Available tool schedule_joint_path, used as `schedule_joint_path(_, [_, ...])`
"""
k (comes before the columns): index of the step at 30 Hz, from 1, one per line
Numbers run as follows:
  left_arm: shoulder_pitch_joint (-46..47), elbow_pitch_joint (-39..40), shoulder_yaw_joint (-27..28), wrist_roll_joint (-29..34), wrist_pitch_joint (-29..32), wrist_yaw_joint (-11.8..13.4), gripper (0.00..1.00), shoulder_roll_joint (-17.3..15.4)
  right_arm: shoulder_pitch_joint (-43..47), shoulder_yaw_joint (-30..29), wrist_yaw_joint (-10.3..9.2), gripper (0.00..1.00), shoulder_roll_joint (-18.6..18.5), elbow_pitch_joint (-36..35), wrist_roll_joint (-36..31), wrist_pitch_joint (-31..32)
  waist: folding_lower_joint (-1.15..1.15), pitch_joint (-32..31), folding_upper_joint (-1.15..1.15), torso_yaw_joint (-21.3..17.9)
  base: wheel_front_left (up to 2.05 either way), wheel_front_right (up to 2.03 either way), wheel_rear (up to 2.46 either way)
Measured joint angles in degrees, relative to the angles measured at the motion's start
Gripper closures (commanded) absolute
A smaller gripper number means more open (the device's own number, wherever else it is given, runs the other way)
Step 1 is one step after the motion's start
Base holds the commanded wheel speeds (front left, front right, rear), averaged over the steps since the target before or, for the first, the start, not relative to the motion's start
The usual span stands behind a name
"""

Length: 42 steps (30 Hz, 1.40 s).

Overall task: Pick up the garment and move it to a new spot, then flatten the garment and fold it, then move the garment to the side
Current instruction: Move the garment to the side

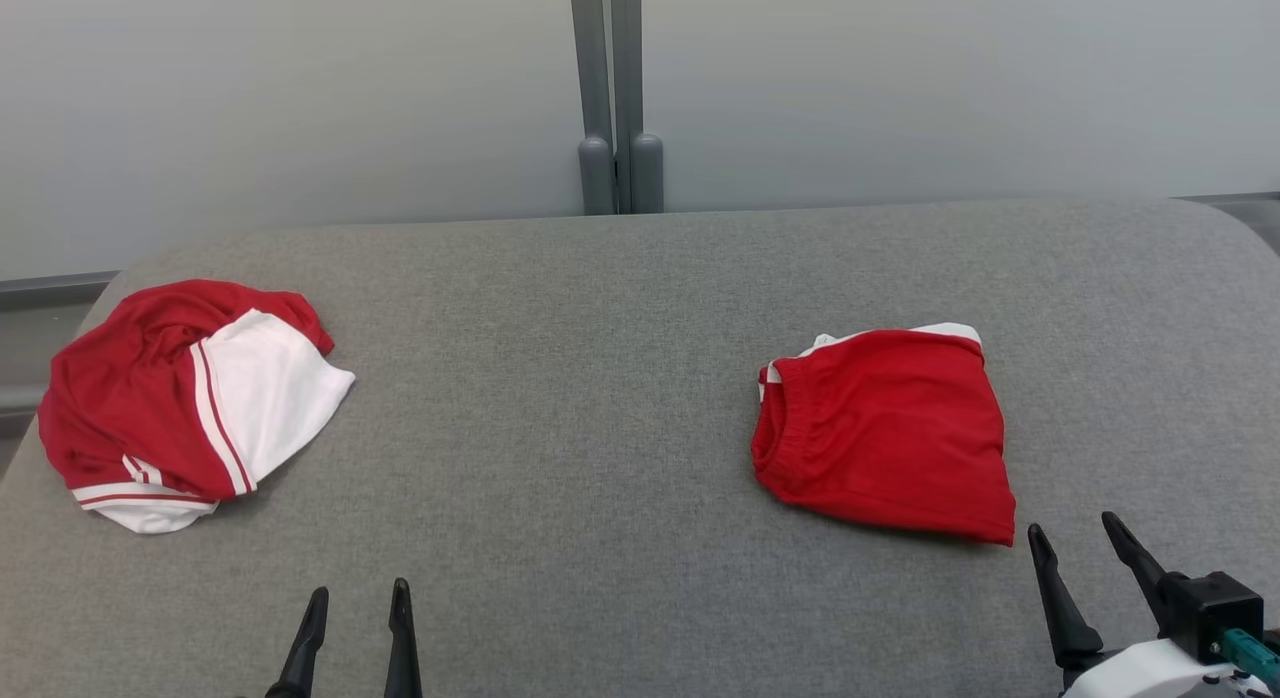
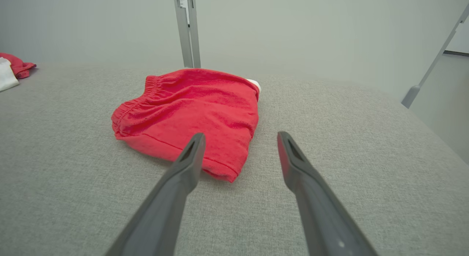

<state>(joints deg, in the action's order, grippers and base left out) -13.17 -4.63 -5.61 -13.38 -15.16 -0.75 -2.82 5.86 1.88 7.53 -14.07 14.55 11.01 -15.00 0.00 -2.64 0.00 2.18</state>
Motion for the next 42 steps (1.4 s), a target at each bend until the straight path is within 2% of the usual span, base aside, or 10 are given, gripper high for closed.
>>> schedule_joint_path(4, [0.05, -0.02, -0.3, -0.07, 0.0, -0.01, 0.0, -0.01, -2.57, -0.62, 0.0, 0.0, 0.57, 0.63, 3.76, -0.01, 0.0, 0.78, 0.0, -0.34, 0.0, 0.0, 0.0])
schedule_joint_path(6, [0.14, -0.13, -0.86, -0.08, 0.0, -0.09, 0.0, -0.01, -5.66, 0.32, 0.0, 0.0, 0.31, 3.94, 7.5, 0.11, 0.0, 1.36, 0.0, -0.42, 0.0, 0.0, 0.0])
schedule_joint_path(13, [2.46, -0.89, -5.41, -0.56, 0.0, 0.02, 0.0, 0.0, -21.36, 1.98, -0.02, 0.0, -0.53, 17.4, 19.64, 15.99, 0.0, 4.24, 0.0, 0.12, 0.0, 0.0, 0.0])
schedule_joint_path(16, [3.85, -1.14, -8.0, -0.75, 0.0, 0.33, 0.0, 0.02, -26.24, 1.04, -0.04, 0.0, -0.65, 23.05, 20.82, 19.85, 0.0, 5.62, 0.0, 1.13, 0.0, 0.0, 0.0])
schedule_joint_path(22, [5.19, -1.43, -10.48, -1.48, 0.0, 1.24, 0.0, 0.01, -32.17, -0.62, -0.04, 0.0, -0.67, 31.71, 20.57, 22.27, 0.0, 7.84, 0.0, 3.6, 0.0, 0.0, 0.0])
schedule_joint_path(29, [6.34, -1.14, -10.39, -1.91, 0.0, 1.54, 0.0, 0.01, -35.12, 0.52, -0.04, 0.0, 0.49, 36.35, 22.19, 23.6, 0.0, 10.18, 0.0, 5.21, 0.0, 0.0, 0.0])
schedule_joint_path(30, [6.56, -1.04, -10.2, -1.78, 0.0, 1.62, 0.0, 0.01, -35.52, 0.84, -0.04, 0.56, 0.51, 36.5, 22.41, 23.77, 0.0, 10.44, 0.0, 5.2, 0.0, 0.0, 0.0])
schedule_joint_path(31, [6.8, -0.88, -9.88, -1.7, 0.0, 1.78, 0.0, 0.01, -35.94, 0.97, -0.04, 1.0, 0.57, 36.59, 22.93, 23.63, 0.0, 10.75, 0.0, 5.1, 0.0, 0.0, 0.0])
schedule_joint_path(37, [7.7, -0.01, -9.39, -1.47, -0.01, 1.8, 0.0, 0.01, -38.02, 1.96, 0.0, 1.0, 0.73, 36.32, 26.29, 22.45, 0.0, 11.98, 0.0, 2.31, 0.0, 0.0, 0.0])
schedule_joint_path(42, [8.89, -0.13, -8.38, -0.07, -0.01, 1.19, 0.0, 0.02, -40.13, 2.72, 0.0, 1.0, -1.65, 36.43, 27.6, 21.37, 0.0, 13.04, 0.0, -2.31, 0.0, 0.0, 0.0])
